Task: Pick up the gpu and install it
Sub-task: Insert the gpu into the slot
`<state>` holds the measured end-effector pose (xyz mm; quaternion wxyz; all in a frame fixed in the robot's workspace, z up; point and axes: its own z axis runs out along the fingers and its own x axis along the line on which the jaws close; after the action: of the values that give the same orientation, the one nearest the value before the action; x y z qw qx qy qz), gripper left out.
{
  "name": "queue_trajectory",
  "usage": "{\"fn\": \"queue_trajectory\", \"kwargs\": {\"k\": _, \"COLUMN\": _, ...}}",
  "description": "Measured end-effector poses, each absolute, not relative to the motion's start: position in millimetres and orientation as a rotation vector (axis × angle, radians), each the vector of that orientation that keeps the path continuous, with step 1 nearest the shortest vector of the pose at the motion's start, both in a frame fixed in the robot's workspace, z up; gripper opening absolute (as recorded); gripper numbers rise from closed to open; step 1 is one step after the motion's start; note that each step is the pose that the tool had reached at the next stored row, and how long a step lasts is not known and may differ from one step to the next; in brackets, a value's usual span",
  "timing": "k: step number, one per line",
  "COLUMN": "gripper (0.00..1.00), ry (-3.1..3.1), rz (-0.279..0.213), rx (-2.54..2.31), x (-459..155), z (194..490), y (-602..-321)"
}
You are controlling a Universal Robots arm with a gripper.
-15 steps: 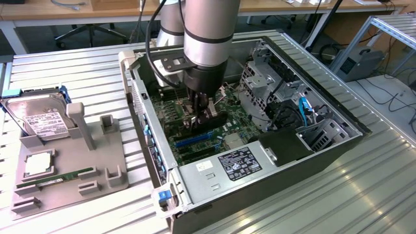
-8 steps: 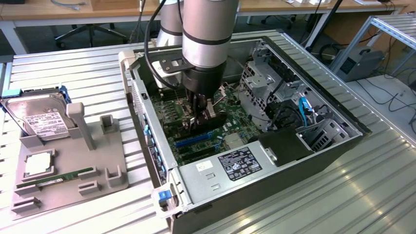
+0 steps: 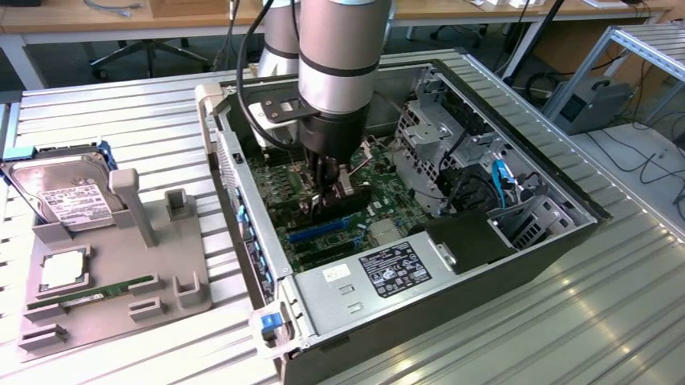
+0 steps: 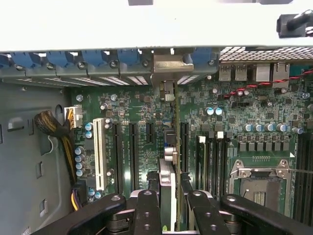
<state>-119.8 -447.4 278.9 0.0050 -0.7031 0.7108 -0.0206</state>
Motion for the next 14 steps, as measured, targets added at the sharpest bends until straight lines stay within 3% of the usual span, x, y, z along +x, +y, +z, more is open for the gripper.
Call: {"fn": "queue_trajectory", "kwargs": {"k": 14, "gripper": 0.27, "ry": 2.226, "rz": -0.065, "rx": -2.202, "x": -121.0, "z": 274.0, "y": -447.4}}
